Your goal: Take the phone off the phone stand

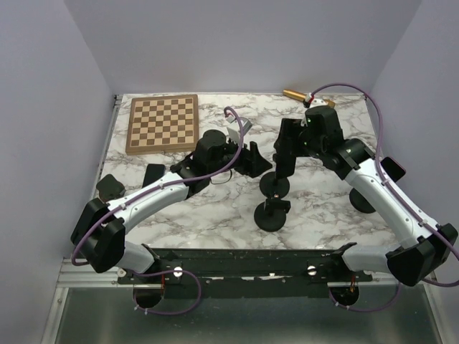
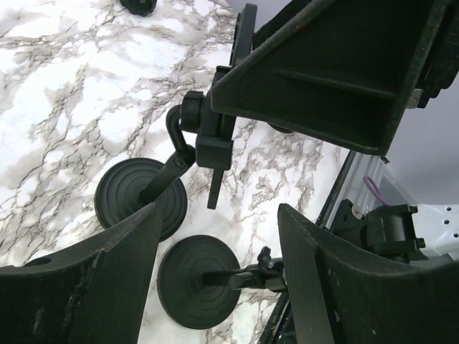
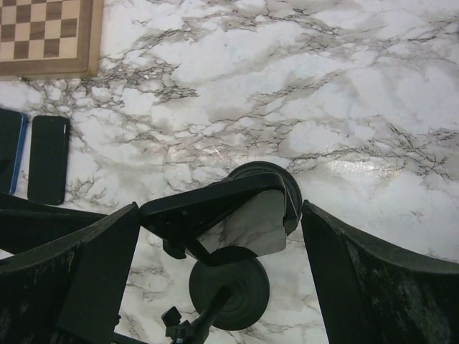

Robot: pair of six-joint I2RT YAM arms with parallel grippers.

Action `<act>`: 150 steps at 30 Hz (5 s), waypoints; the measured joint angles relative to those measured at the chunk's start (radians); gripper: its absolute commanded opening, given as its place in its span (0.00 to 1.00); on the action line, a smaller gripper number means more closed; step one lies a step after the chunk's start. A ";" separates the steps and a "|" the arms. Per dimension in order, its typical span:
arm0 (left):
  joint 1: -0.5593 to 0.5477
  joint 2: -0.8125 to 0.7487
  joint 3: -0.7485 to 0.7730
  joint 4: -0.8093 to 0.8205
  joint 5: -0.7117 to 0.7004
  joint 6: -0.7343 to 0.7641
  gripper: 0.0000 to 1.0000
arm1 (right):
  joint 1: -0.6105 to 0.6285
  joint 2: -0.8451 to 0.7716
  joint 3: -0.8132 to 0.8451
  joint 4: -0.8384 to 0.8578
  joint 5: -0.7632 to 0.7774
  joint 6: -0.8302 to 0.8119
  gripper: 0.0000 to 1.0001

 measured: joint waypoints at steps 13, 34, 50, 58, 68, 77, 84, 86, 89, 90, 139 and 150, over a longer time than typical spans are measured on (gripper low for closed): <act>0.017 -0.024 -0.037 -0.029 -0.017 0.000 0.77 | 0.095 0.068 0.018 -0.025 0.181 0.012 0.77; 0.017 -0.015 -0.037 -0.021 -0.015 -0.001 0.84 | 0.101 0.073 0.010 -0.004 0.237 0.017 0.01; 0.018 0.091 0.033 0.010 0.035 0.006 0.72 | 0.102 0.059 -0.005 0.013 0.235 -0.040 0.88; 0.018 0.084 0.003 0.016 0.038 0.003 0.72 | 0.101 0.013 -0.005 0.013 0.230 -0.075 1.00; 0.018 0.068 0.000 0.016 0.038 0.002 0.77 | 0.101 0.012 -0.005 0.015 0.217 -0.114 0.95; 0.018 0.044 -0.004 0.016 0.038 0.002 0.77 | 0.100 0.027 -0.045 0.043 0.182 -0.152 0.86; 0.018 0.043 -0.005 0.016 0.038 0.002 0.77 | 0.076 0.027 -0.060 0.071 0.157 -0.158 0.87; 0.018 0.043 -0.005 0.016 0.038 0.002 0.77 | 0.071 0.027 -0.064 0.078 0.150 -0.161 0.87; 0.018 0.043 -0.007 0.016 0.038 0.002 0.77 | 0.061 0.029 -0.067 0.088 0.142 -0.166 0.87; 0.018 0.043 -0.008 0.016 0.038 0.002 0.77 | 0.061 0.029 -0.068 0.092 0.139 -0.169 0.87; -0.024 0.245 0.134 0.116 -0.002 0.074 0.00 | 0.042 0.037 -0.101 0.202 0.079 -0.229 0.01; 0.061 0.261 0.161 0.074 0.229 0.074 0.00 | -0.013 -0.007 -0.189 0.318 -0.085 -0.289 0.01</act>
